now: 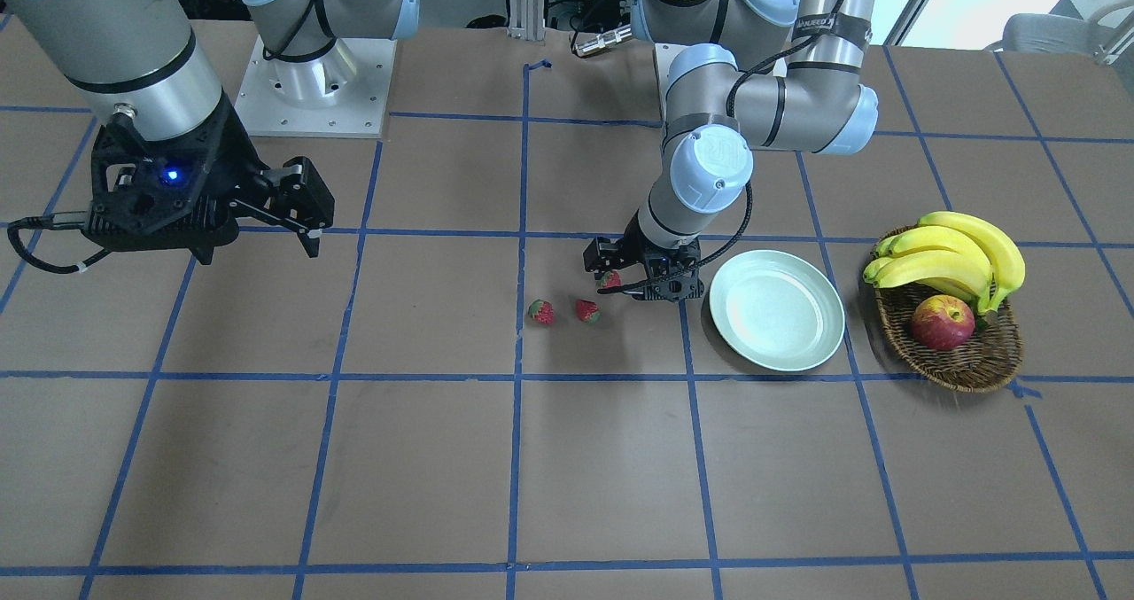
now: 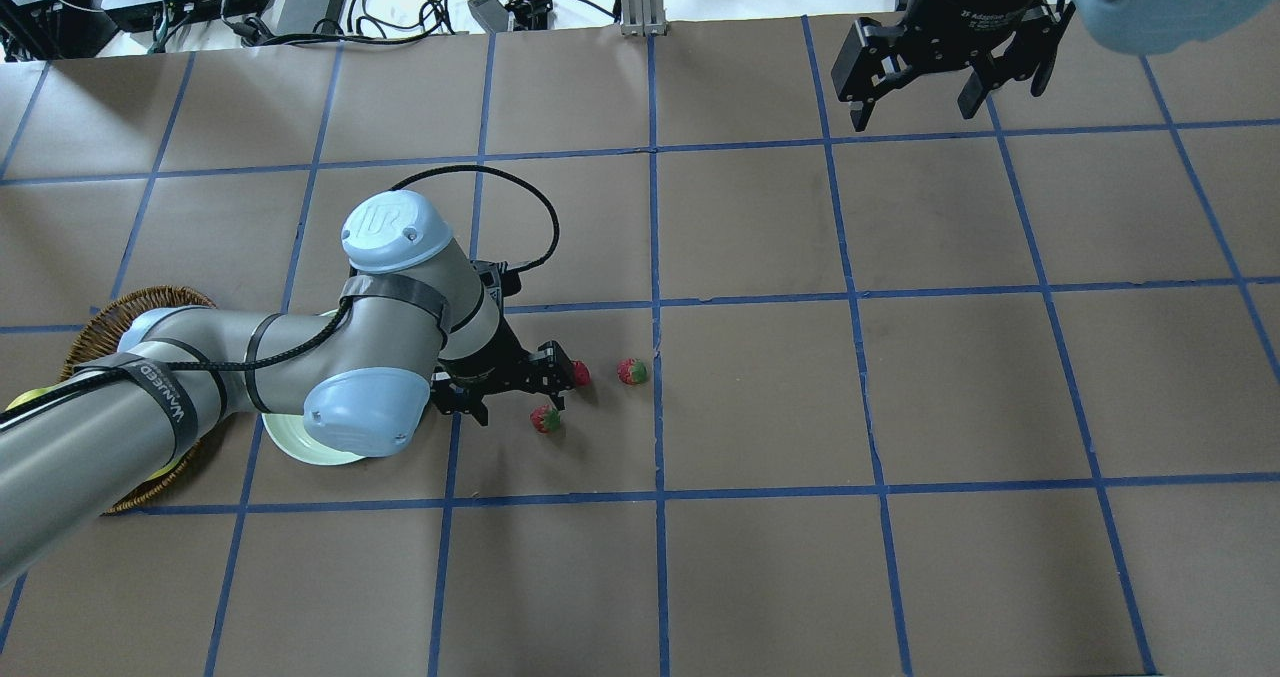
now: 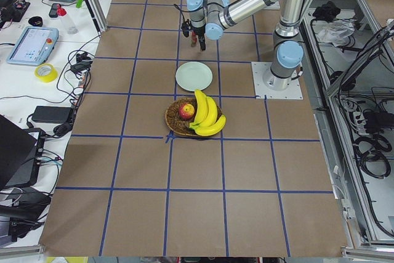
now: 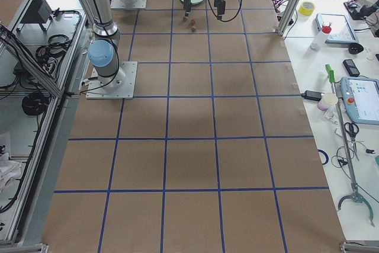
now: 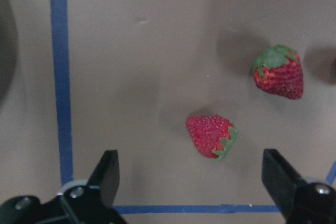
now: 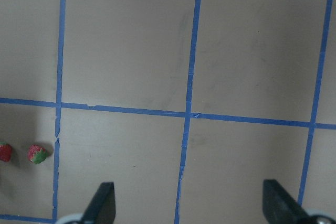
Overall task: Collect all strawberries into plate
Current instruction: 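Grasp a strawberry with the left gripper and drop it onto the plate, then reach the left gripper to the next strawberry and grasp it, then carry the strawberry to the plate and open the left gripper, then reach the left gripper to the last strawberry and grasp it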
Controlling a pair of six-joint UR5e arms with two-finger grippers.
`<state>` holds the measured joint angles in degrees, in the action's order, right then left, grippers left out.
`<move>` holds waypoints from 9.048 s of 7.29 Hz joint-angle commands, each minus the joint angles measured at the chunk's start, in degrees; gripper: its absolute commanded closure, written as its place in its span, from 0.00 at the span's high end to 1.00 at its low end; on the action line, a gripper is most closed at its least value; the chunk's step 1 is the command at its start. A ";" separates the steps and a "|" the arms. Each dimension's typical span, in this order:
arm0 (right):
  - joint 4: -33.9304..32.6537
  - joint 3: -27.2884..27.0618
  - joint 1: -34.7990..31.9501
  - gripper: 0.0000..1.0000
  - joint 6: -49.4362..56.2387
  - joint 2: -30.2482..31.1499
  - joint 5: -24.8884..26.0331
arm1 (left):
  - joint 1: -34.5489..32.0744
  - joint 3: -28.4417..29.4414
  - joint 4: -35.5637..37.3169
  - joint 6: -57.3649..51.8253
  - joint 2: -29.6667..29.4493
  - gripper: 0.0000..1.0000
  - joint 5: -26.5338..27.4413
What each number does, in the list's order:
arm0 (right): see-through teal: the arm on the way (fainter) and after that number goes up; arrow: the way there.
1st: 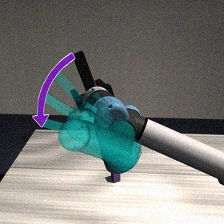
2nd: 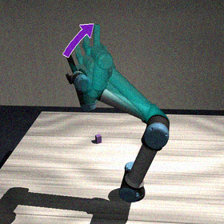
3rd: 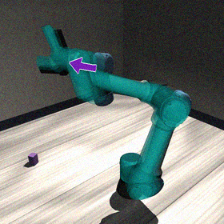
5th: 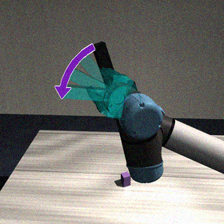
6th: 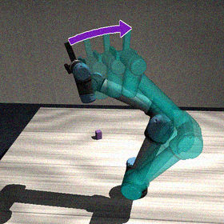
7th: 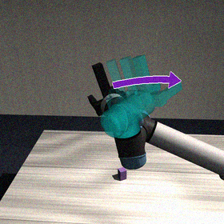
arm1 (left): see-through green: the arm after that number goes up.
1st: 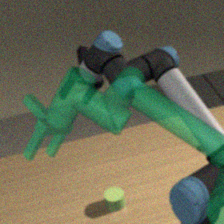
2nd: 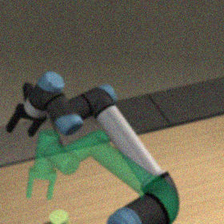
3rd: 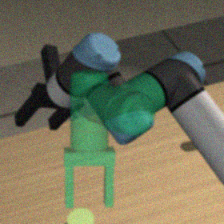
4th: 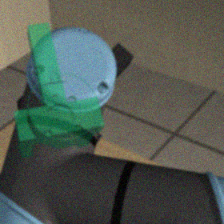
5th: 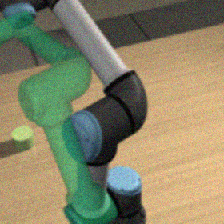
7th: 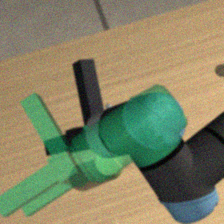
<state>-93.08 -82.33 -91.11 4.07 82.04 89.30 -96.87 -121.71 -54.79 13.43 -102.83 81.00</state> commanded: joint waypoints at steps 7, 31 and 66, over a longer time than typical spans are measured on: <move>0.09 -0.03 0.06 1.00 -0.12 0.49 0.18 | -0.25 2.08 0.56 -0.24 -3.34 0.00 -1.11; -0.26 -0.03 -0.03 1.00 -0.65 0.49 -0.35 | 1.70 13.96 -3.86 21.51 -5.97 1.00 -4.26; -0.26 -0.03 -0.03 1.00 -0.82 0.40 -0.88 | -6.84 16.94 -7.00 33.76 -8.43 1.00 -5.77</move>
<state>-93.38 -82.35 -91.14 3.25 82.44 88.38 -103.27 -104.23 -61.88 43.22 -110.01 75.36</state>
